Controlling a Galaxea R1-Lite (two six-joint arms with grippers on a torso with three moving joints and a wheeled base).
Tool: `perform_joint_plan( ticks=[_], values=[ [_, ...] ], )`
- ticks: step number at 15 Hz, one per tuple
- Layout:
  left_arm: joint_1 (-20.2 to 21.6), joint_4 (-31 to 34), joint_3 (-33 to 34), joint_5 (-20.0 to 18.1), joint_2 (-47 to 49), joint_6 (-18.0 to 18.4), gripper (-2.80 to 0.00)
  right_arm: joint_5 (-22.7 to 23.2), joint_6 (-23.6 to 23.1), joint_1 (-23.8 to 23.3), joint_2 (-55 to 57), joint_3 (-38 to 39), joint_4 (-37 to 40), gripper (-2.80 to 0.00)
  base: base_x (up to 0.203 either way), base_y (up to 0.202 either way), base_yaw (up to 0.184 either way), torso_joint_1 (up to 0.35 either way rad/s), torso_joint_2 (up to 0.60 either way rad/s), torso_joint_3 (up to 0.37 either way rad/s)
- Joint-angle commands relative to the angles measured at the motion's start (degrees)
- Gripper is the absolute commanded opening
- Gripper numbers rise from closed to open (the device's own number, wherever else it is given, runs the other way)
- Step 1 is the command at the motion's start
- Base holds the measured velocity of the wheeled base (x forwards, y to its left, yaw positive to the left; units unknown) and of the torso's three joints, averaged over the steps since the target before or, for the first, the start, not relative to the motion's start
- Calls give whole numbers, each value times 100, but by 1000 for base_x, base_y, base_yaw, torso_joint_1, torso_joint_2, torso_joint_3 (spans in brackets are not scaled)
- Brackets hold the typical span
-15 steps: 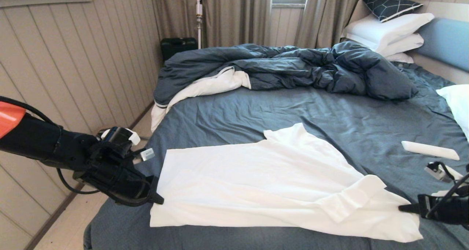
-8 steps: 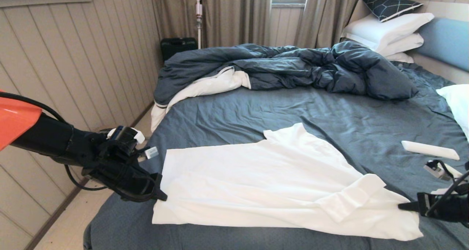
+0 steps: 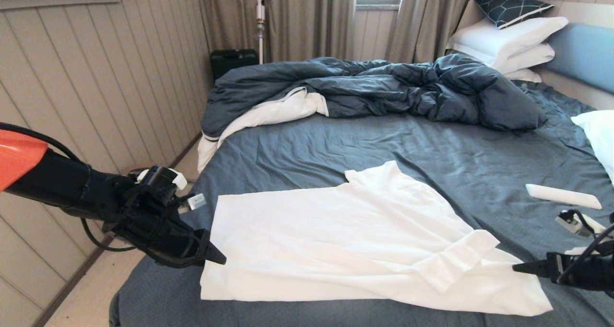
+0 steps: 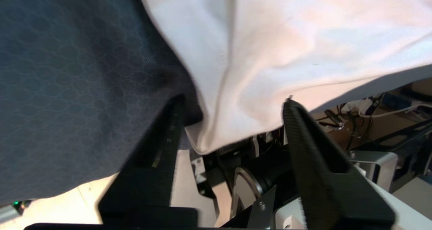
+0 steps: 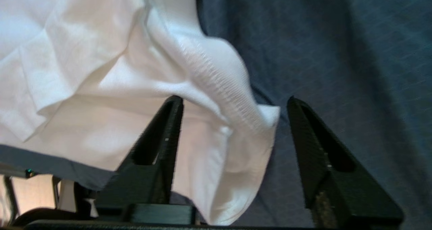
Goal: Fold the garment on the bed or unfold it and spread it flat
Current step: Fold the white T-shirt
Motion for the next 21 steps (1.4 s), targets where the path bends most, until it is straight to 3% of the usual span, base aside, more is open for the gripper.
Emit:
perform_joint_plan(
  ticks=[1, 4, 6, 11, 12, 15, 18, 21],
  values=[
    [21, 8, -6, -15, -331, -17, 0, 36, -15, -98, -80, -60, 1, 0, 0, 0, 0, 0, 0, 0],
    [83, 3, -115, 3, -705, -38, 0, 191, -3, -487, -277, -332, 29, 0, 0, 0, 0, 0, 0, 0],
    [274, 23, -563, 9, -636, -42, 0, 339, 150, -513, -290, -713, 67, 0, 0, 0, 0, 0, 0, 0],
    [661, 450, -2509, -20, 301, -74, 0, 328, 1320, 301, 111, -2374, 500, 0, 0, 0, 0, 0, 0, 0],
    [708, 629, -2970, -21, 516, -120, -280, 321, 1423, 471, 233, -2788, 815, -280, 0, 0, 0, 0, 0, 0],
    [897, 958, -4062, -139, 1155, -201, -280, 315, 1551, 962, 755, -3782, 1526, -280, 0, 0, 0, 0, 0, 0],
    [1067, 1047, -4970, -316, 1787, -383, -280, 261, 1728, 1428, 1200, -4352, 1658, -280, 0, 0, 0, 0, 0, 0],
    [1222, 896, -5174, -327, 2187, -523, -280, -30, 1984, 1811, 1511, -4681, 1642, -280, 0, 0, 0, 0, 0, 0]
  ],
)
